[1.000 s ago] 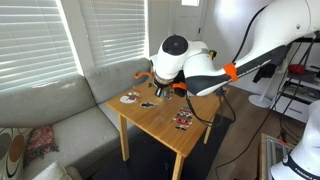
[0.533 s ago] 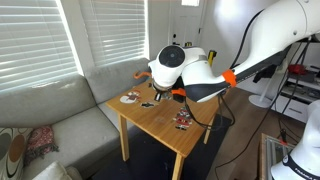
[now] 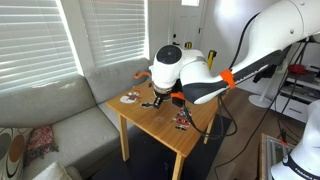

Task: Turn the silver cup over, put the plastic cup on top of the silver cup and then put the silver spoon inside the plastic cup

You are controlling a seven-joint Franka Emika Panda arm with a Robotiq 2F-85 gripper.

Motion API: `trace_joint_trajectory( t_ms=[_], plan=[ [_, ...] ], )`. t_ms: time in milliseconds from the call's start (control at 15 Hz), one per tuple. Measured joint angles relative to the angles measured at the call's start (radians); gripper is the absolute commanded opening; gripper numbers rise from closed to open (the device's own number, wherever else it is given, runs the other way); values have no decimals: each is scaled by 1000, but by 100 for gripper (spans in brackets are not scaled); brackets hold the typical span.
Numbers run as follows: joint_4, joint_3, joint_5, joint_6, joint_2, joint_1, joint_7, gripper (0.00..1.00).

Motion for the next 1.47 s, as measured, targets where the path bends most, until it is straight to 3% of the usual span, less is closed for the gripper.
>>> trace_joint_trajectory(
  t_ms=[533, 1467],
  plan=[
    [1, 1, 294, 6, 0, 0, -99, 100],
    [1, 13, 653, -1, 14, -3, -278, 100]
  ],
)
